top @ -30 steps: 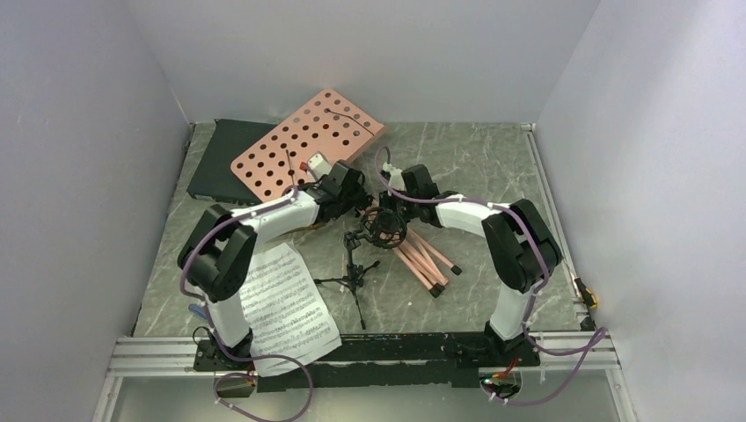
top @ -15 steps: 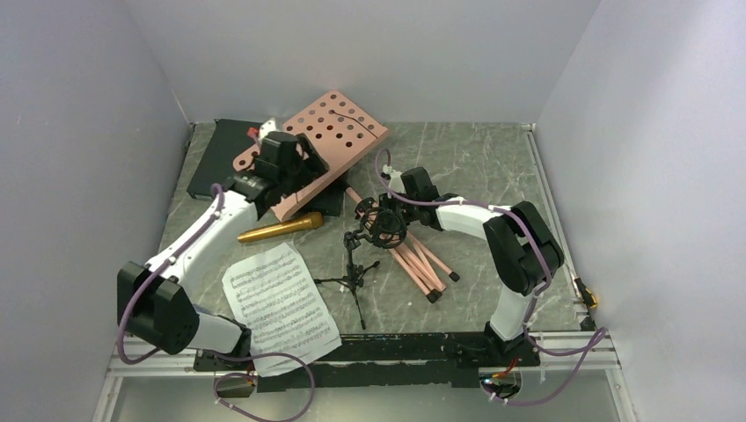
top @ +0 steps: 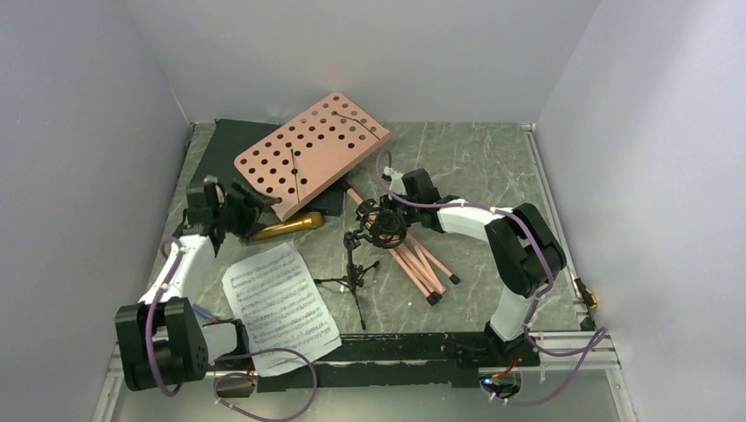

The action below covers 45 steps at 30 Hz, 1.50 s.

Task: Set up the instrument practice props

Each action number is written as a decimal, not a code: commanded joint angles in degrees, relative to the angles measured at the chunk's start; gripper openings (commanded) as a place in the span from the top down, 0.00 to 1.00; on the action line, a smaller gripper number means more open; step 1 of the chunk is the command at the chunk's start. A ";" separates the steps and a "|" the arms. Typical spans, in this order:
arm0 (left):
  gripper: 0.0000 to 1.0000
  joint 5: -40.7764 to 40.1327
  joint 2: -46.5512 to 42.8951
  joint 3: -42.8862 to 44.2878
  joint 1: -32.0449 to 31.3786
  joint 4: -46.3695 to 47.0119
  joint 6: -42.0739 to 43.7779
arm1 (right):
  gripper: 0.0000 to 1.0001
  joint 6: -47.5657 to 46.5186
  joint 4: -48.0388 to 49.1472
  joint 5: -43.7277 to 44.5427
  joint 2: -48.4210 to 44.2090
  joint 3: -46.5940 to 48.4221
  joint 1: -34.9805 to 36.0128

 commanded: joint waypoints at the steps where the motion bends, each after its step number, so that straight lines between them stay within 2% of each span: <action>1: 0.14 14.13 -2.08 -9.25 4.46 19.23 -8.95 | 1.00 1.93 -9.27 0.98 0.35 -3.48 0.84; 12: 0.19 14.31 8.17 -13.71 5.73 36.95 -10.64 | 1.00 2.13 -9.09 0.00 0.57 -3.28 0.90; 23: 0.23 14.31 18.31 -9.78 5.97 45.28 -9.21 | 1.00 1.95 -9.65 -0.56 0.53 -2.79 0.92; 31: 0.33 18.20 24.92 -11.53 6.08 64.25 -14.80 | 1.00 1.16 -10.81 -0.50 -0.05 -2.24 0.87; 40: 0.36 18.85 30.60 -8.53 6.16 70.27 -14.87 | 1.00 0.75 -11.87 -0.50 -0.79 -1.52 0.85; 45: 0.46 19.88 35.56 -7.07 6.16 76.83 -17.16 | 1.00 0.68 -11.99 -0.59 -0.86 -1.25 0.86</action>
